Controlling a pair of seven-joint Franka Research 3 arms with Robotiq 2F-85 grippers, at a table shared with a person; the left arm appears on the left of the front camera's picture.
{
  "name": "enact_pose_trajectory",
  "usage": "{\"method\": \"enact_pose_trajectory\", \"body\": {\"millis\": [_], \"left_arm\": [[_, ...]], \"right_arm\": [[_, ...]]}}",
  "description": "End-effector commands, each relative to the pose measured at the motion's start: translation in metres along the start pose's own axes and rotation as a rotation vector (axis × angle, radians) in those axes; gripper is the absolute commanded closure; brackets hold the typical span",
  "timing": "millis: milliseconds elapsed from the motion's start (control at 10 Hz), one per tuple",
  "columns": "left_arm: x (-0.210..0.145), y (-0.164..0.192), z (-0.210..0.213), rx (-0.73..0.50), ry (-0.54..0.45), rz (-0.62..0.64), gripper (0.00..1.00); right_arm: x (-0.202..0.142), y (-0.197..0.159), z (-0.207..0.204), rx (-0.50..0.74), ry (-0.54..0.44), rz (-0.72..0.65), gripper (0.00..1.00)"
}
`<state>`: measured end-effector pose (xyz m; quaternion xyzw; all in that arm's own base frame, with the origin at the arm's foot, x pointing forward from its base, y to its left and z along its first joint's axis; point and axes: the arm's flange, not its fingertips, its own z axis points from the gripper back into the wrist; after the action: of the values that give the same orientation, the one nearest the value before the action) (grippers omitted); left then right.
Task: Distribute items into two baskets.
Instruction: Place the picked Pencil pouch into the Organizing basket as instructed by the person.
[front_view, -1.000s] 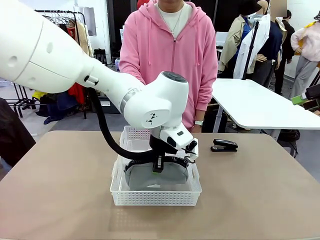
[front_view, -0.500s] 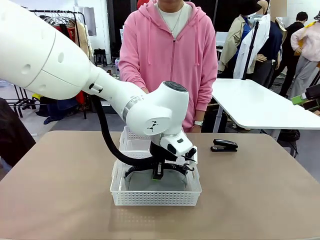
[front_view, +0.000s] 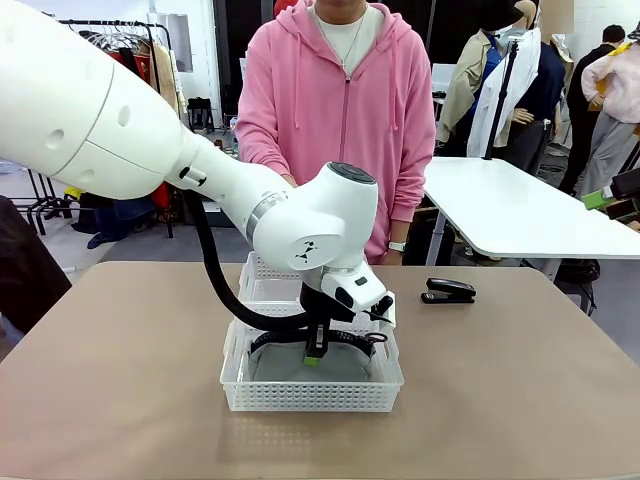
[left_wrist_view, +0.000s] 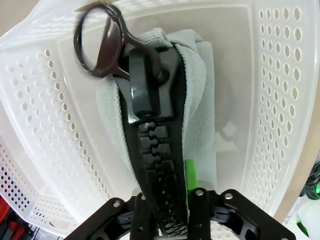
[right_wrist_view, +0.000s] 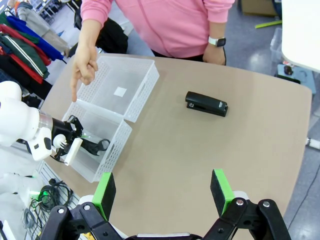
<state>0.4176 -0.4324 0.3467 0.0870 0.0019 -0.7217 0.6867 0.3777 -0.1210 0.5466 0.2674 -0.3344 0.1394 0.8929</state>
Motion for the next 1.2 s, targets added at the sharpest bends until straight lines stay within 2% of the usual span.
{"method": "enact_pose_trajectory", "body": {"millis": [0, 100, 200, 600, 1100], "left_arm": [[-0.007, 0.000, 0.011, 0.005, -0.008, 0.041, 0.24], [-0.011, -0.001, 0.020, 0.003, -0.034, 0.050, 0.04], [-0.016, -0.006, 0.033, 0.017, -0.050, 0.065, 0.00], [-0.039, -0.018, 0.068, 0.032, -0.077, 0.159, 0.00], [-0.065, -0.016, 0.083, -0.007, -0.140, 0.255, 0.00]], "right_arm": [[0.001, 0.001, 0.000, 0.006, -0.006, 0.006, 0.00], [0.001, 0.001, 0.000, 0.006, -0.006, 0.006, 0.00], [0.001, 0.001, 0.000, 0.006, -0.006, 0.006, 0.00], [0.001, 0.001, 0.000, 0.006, -0.006, 0.006, 0.00], [0.001, 0.001, 0.000, 0.006, -0.006, 0.006, 0.00]]}}
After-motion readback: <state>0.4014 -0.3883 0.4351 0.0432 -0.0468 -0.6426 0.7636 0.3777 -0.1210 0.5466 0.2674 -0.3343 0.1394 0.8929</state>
